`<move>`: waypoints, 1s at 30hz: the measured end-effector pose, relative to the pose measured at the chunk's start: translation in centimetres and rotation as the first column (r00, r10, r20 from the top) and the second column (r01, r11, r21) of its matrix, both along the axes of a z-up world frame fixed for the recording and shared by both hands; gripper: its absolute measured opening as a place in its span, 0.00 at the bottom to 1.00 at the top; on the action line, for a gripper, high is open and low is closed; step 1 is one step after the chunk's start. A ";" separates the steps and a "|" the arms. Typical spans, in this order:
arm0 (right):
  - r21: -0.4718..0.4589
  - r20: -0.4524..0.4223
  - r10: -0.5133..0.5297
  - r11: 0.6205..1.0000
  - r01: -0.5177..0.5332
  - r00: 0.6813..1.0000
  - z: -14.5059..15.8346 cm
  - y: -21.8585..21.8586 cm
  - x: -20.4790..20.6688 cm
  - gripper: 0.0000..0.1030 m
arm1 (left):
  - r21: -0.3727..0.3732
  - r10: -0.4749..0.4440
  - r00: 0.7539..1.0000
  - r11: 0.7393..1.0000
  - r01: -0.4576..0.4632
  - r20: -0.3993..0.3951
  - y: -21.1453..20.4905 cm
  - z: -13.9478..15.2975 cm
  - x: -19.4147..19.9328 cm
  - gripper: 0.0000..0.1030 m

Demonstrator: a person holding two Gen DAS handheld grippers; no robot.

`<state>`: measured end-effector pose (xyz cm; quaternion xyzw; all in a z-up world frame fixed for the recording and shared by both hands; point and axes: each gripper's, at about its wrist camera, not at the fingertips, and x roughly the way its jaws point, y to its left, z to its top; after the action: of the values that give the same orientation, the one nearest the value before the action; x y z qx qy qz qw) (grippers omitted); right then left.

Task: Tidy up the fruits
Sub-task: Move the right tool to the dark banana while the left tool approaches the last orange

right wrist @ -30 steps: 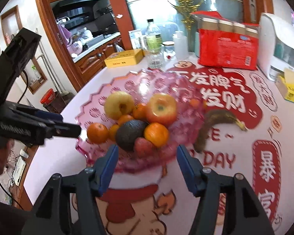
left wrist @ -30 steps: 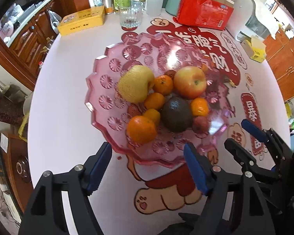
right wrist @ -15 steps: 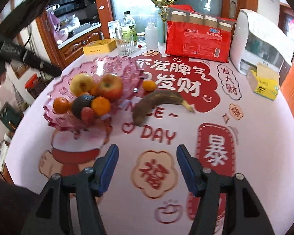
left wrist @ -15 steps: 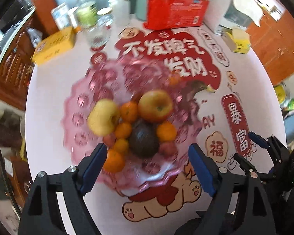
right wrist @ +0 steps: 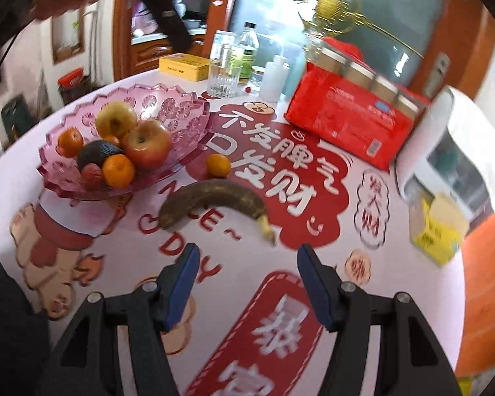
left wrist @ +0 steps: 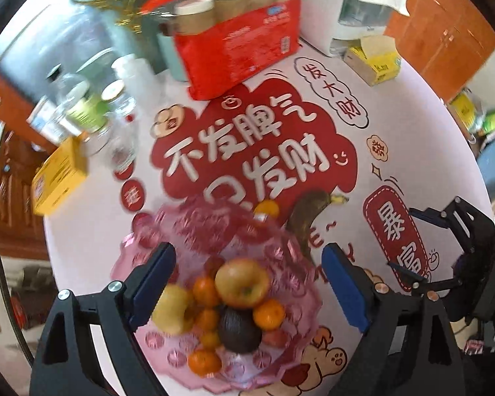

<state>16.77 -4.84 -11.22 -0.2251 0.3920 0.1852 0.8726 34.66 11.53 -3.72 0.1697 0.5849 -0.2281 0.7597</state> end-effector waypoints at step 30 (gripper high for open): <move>0.068 -0.014 0.184 0.981 -0.183 0.983 -8.4 2.3 9.7 0.61 | 0.280 -0.285 0.895 0.878 0.388 -0.344 -9.9 -14.7 7.5 0.81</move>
<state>26.44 -2.59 -19.58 -0.2293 0.3718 0.2799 0.8549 42.20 1.64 -18.38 0.3633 0.6823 -0.2755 0.5715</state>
